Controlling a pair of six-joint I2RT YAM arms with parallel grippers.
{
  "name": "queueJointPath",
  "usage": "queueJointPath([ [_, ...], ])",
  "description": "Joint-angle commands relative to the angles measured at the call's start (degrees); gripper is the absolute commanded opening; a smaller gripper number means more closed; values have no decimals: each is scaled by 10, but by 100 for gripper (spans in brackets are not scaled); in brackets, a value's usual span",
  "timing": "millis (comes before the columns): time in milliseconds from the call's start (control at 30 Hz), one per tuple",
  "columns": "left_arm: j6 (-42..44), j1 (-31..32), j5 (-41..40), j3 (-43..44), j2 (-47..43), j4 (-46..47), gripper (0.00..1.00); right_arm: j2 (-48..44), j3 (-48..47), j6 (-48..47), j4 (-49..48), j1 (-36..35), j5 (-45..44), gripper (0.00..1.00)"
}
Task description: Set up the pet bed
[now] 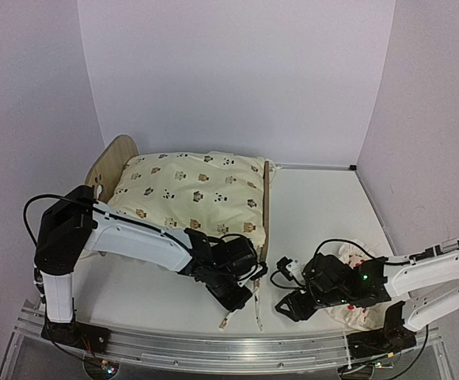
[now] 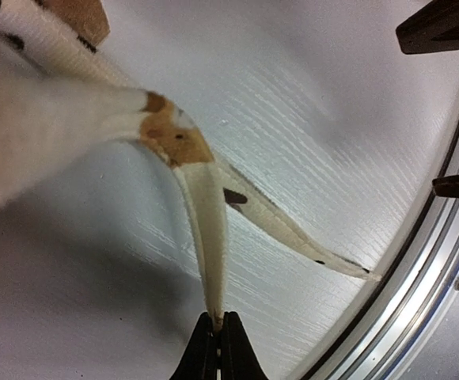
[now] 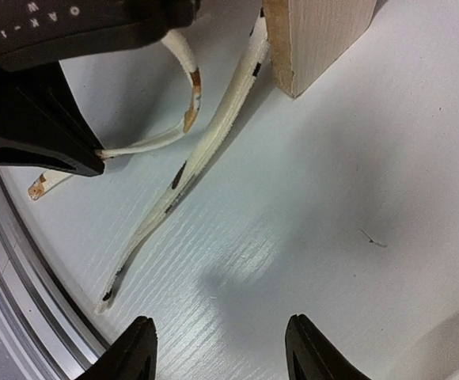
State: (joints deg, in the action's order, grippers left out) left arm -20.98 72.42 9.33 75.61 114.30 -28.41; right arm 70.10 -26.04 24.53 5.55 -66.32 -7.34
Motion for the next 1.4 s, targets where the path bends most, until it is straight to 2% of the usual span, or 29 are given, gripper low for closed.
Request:
queueJointPath([
  [0,0,-3,34,21,-27,31,4,-18,-14,-1,-16,-4,-12,57],
  [333,-8,-3,117,133,36,67,5,-148,-7,-40,56,-4,-82,57],
  [600,-17,-3,113,204,110,95,5,-235,-16,-53,149,-4,-141,56],
  [833,-18,-3,89,223,155,93,8,-247,-14,-47,173,-4,-162,55],
  [900,-19,-3,81,222,159,89,10,-237,-15,-45,173,-4,-163,55],
  [1000,-23,-2,69,216,148,79,21,-217,-18,-43,173,-4,-171,55],
  [1133,-22,4,62,197,110,57,34,-194,-27,-38,173,-4,-174,55],
  [1367,-30,16,53,155,42,22,50,-142,-41,-23,171,-3,-167,54],
])
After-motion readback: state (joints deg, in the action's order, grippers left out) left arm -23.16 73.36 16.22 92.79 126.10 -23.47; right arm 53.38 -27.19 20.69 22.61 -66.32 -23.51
